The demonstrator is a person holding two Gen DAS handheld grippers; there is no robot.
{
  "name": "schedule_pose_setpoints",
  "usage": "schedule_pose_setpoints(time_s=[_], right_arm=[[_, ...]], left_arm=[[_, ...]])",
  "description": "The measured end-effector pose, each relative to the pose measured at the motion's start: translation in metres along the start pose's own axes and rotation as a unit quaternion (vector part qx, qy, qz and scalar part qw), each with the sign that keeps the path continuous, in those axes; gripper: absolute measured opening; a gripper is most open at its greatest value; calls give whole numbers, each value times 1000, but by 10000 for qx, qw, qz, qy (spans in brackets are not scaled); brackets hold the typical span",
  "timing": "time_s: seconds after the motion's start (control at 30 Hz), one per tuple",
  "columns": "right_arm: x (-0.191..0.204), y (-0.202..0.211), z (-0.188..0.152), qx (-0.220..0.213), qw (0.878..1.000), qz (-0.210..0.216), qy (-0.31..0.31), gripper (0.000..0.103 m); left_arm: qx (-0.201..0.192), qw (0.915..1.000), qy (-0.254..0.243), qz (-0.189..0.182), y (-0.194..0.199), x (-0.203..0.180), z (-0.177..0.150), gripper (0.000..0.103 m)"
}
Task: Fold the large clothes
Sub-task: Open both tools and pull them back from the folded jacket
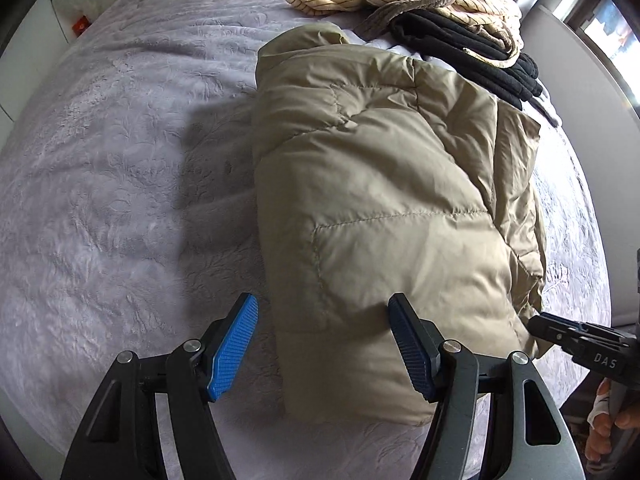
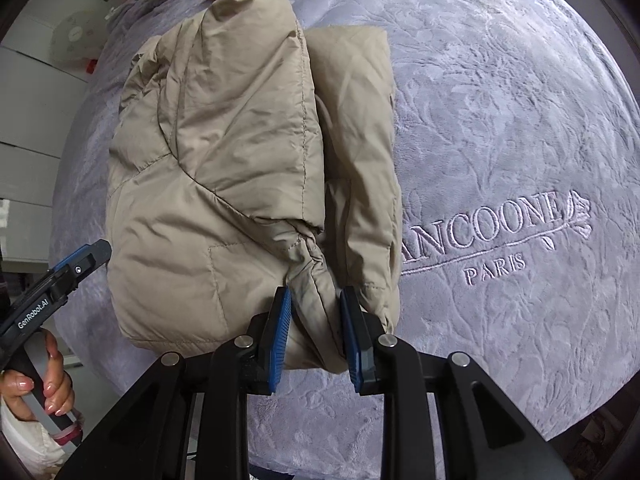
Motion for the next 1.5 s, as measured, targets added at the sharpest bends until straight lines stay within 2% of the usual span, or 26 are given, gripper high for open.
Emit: schedule_pose_setpoints(time_s=[0.1, 0.23, 0.5, 0.7, 0.9, 0.93, 0.97, 1.0, 1.1, 1.27, 1.3, 1.33, 1.5], right_arm=[[7, 19, -12, -128, 9999, -51, -63, 29], [20, 28, -23, -311, 9994, -100, -124, 36], [54, 33, -45, -573, 9980, -212, -172, 38], [78, 36, -45, -611, 9981, -75, 35, 39], [81, 41, -43, -586, 9981, -6, 211, 40], [81, 44, -43, -621, 9978, -5, 248, 44], [81, 46, -42, -653, 9975, -24, 285, 48], [82, 49, -43, -673, 9972, -51, 328, 49], [84, 58, -43, -736, 9962, -74, 460, 50], [84, 71, -44, -821, 9949, -108, 569, 60], [84, 73, -44, -837, 9946, -146, 603, 61], [85, 76, -45, -863, 9940, -183, 640, 64], [86, 92, -44, -1082, 9909, -248, 755, 76]], left_arm=[[9, 10000, -77, -47, 2, 3, -3, 69], [-13, 9997, -199, -144, 5, 7, -7, 69], [-39, 9992, -372, -147, 15, 24, -21, 69], [-123, 9996, -246, -110, 32, 33, -28, 69], [-237, 9996, -153, -89, 53, 28, -33, 69], [-266, 9994, -183, -81, 56, 25, -33, 72], [-309, 9993, -217, -48, 60, 22, -34, 88], [-381, 9990, -222, -16, 65, 20, -35, 93], [-464, 9986, -256, 33, 77, 12, -37, 93], [-511, 9985, -187, 96, 89, 4, -44, 93], [-496, 9986, -140, 100, 91, 4, -45, 100], [-482, 9987, -109, 109, 93, 5, -46, 103], [-616, 9978, 21, 261, 106, 8, -45, 103]])
Point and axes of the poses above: each gripper's, at about its wrist camera, not at the fingertips, and y roughly against the way its jaws point, x to its left, z to its top, the point moved 8 cm from there along -y, roughly the way its jaws point, and after that the axes turned 13 degrees about z, right-handed, at the moved point
